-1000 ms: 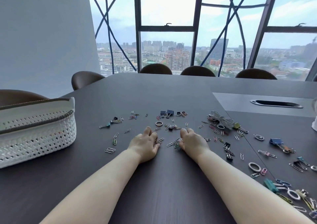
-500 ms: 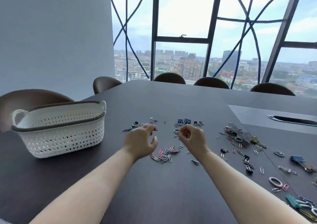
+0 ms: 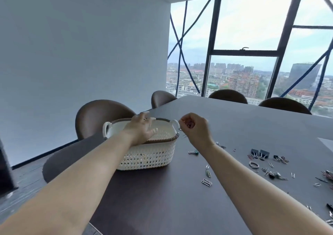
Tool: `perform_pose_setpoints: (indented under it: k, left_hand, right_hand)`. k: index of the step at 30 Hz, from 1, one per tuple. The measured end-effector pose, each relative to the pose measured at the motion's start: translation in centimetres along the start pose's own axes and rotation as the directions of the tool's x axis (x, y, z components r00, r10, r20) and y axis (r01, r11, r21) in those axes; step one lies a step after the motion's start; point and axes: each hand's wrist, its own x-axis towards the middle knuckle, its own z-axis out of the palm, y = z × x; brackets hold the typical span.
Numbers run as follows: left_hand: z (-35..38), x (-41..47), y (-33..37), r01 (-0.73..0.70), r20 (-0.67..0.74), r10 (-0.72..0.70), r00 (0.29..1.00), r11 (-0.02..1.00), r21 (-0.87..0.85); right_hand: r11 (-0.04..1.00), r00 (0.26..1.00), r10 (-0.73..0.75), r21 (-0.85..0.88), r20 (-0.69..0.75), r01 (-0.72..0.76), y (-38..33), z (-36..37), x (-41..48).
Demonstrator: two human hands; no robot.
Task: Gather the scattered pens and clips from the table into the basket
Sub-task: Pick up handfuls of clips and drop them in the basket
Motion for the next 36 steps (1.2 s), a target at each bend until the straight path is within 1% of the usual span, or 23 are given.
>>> perform_pose_setpoints:
  k: [2, 3, 4, 5, 6, 7, 8, 9, 10, 12, 13, 14, 16, 18, 20, 22, 24, 26, 28, 31, 34, 36]
  left_hand:
    - [0.2, 0.2, -1.2, 0.03, 0.123, -0.027, 0.992, 0.999, -0.025]
    - [0.1, 0.2, -1.6, 0.032, 0.15, -0.026, 0.988, 0.999, -0.032]
    - [0.2, 0.2, -2.1, 0.03, 0.14, -0.024, 0.99, 0.999, -0.041]
    - [0.0, 0.0, -2.4, 0.02, 0.105, -0.016, 0.994, 0.999, -0.045]
    - [-0.1, -0.4, -2.7, 0.005, 0.035, -0.003, 0.999, 0.999, -0.051]
    - [-0.2, -0.8, -3.1, -0.012, -0.062, 0.009, 0.998, 0.999, -0.047]
    - [-0.1, -1.4, -3.5, -0.026, -0.176, 0.022, 0.984, 0.999, -0.021]
    - [-0.1, -2.3, -3.9, -0.033, -0.257, 0.039, 0.966, 0.999, 0.029]
    - [0.1, -3.2, -4.5, -0.044, -0.307, 0.066, 0.949, 0.996, 0.079]
    - [0.9, -4.7, -5.6, -0.063, -0.325, 0.093, 0.941, 0.993, 0.102]
    - [1.3, -5.3, -6.0, -0.081, -0.336, 0.106, 0.936, 0.993, 0.086]
    - [1.8, -5.5, -6.3, -0.121, -0.375, 0.144, 0.916, 0.989, 0.084]
    - [2.5, -5.6, -6.5, -0.19, -0.442, 0.232, 0.866, 0.972, 0.138]
    - [2.7, -5.4, -6.8, -0.226, -0.482, 0.279, 0.83, 0.96, 0.167]
    - [2.8, -5.2, -7.0, -0.246, -0.482, 0.307, 0.82, 0.951, 0.187]
    - [2.9, -5.0, -7.0, -0.25, -0.484, 0.31, 0.819, 0.95, 0.185]
    - [3.0, -4.9, -6.9, -0.258, -0.494, 0.323, 0.807, 0.946, 0.195]
    - [2.9, -4.9, -6.7, -0.254, -0.47, 0.329, 0.819, 0.942, 0.218]
    - [2.7, -4.7, -6.6, -0.247, -0.424, 0.33, 0.843, 0.939, 0.239]
    - [2.1, -4.9, -6.1, -0.195, -0.286, 0.263, 0.921, 0.949, 0.247]
    - [1.5, -5.0, -5.3, -0.109, -0.195, 0.167, 0.966, 0.954, 0.28]
    - [1.2, -5.1, -4.7, -0.017, -0.16, 0.077, 0.984, 0.938, 0.345]
  right_hand:
    - [1.0, 1.0, -0.007, 0.012, 0.011, 0.007, -0.2, 1.1, 0.2]
    - [1.0, 1.0, -0.007, 0.02, 0.013, 0.007, -0.2, 1.6, 0.3]
    - [1.0, 1.0, -0.008, 0.025, 0.014, 0.008, -0.3, 2.2, 0.4]
    - [0.999, 1.0, -0.01, 0.03, 0.015, 0.009, -0.4, 2.7, 0.5]
    - [0.999, 1.0, -0.017, 0.04, 0.017, 0.017, -0.6, 3.2, 0.6]
    - [0.998, 0.999, -0.028, 0.049, 0.022, 0.027, -0.8, 3.7, 0.8]
    - [0.998, 0.999, -0.037, 0.06, 0.031, 0.035, -1.1, 4.2, 1.0]
    - [0.997, 0.998, -0.046, 0.062, 0.047, 0.043, -1.4, 4.8, 1.2]
    - [0.997, 0.996, -0.058, 0.059, 0.07, 0.054, -1.6, 5.4, 1.6]
    - [0.998, 0.989, -0.063, 0.015, 0.136, 0.061, -1.8, 6.8, 2.4]
    - [0.997, 0.984, -0.047, -0.046, 0.172, 0.056, -1.7, 7.4, 2.7]
    - [0.991, 0.977, -0.026, -0.122, 0.21, 0.053, -1.4, 8.0, 3.0]
    - [0.958, 0.951, 0.037, -0.281, 0.306, 0.054, -0.9, 8.6, 3.4]
    - [0.912, 0.918, 0.096, -0.403, 0.385, 0.074, -0.7, 8.6, 3.5]
    - [0.879, 0.896, 0.124, -0.466, 0.427, 0.101, -0.6, 8.5, 3.5]
    - [0.869, 0.886, 0.132, -0.482, 0.444, 0.112, -0.7, 8.2, 3.3]
    - [0.891, 0.906, 0.113, -0.445, 0.408, 0.089, -0.9, 7.9, 3.0]
    - [0.914, 0.926, 0.094, -0.4, 0.367, 0.065, -1.1, 7.5, 2.8]
    - [0.921, 0.93, 0.096, -0.385, 0.355, 0.052, -1.0, 7.4, 2.8]
    - [0.937, 0.932, 0.127, -0.349, 0.34, -0.001, -1.1, 7.3, 3.1]
    - [0.932, 0.924, 0.12, -0.362, 0.362, 0.021, -1.1, 6.9, 3.0]
    - [0.949, 0.929, 0.104, -0.316, 0.354, 0.014, -1.2, 6.3, 2.6]
